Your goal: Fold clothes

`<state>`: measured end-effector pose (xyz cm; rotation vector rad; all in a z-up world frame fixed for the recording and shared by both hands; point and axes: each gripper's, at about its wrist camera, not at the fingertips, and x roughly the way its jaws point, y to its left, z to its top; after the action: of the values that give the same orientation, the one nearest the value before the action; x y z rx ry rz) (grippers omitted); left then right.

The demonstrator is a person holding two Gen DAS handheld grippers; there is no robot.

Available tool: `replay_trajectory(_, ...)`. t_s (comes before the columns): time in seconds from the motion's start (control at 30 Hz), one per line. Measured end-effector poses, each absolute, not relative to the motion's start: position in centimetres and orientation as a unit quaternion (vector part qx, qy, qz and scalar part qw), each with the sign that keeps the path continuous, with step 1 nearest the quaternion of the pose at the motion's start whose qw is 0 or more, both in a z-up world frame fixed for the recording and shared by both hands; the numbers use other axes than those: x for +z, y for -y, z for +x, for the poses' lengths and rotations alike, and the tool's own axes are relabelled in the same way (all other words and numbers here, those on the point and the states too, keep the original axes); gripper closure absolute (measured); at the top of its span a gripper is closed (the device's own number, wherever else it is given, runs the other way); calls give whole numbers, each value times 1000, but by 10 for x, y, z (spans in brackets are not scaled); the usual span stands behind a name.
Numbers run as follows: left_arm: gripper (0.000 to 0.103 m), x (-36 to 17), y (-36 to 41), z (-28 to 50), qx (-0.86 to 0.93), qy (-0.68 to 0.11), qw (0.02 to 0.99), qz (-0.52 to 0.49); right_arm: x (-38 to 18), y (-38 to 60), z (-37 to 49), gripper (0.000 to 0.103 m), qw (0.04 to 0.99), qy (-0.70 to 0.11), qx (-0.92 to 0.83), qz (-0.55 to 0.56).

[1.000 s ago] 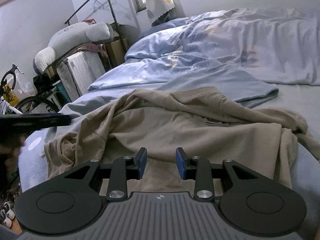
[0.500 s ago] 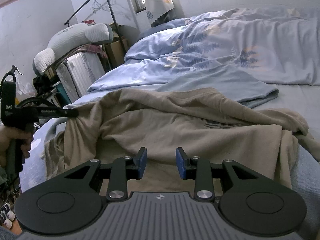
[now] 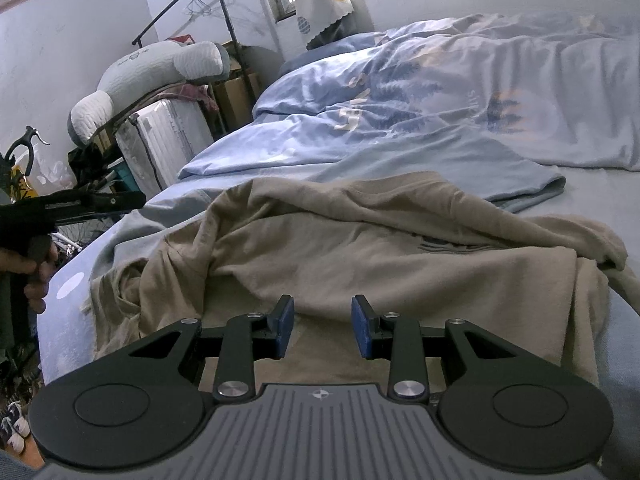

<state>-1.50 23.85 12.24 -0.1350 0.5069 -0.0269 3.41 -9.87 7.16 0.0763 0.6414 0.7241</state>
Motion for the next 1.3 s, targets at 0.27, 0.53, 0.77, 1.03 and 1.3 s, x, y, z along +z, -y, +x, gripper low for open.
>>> replay_trajectory(0.27,49,96,-241,20,24,-311,948,-65,71,96,32,70,884,-308,349,33)
replay_trajectory(0.53,100,95,-226,21,-2,-297,952,-68,72,104,36,70,889,-304,339,41)
replay_trajectory(0.77,100,110,-147,-52,-156,-248,956,15,81,134,45,70,900,-291,311,88)
replay_trajectory(1.03,100,55,-68,-111,-298,-337,889,89,84,139,46,70,900,-291,310,93)
replay_trajectory(1.3,99,32,-73,-121,-270,-358,891,71,80,118,43,69,890,-302,332,78)
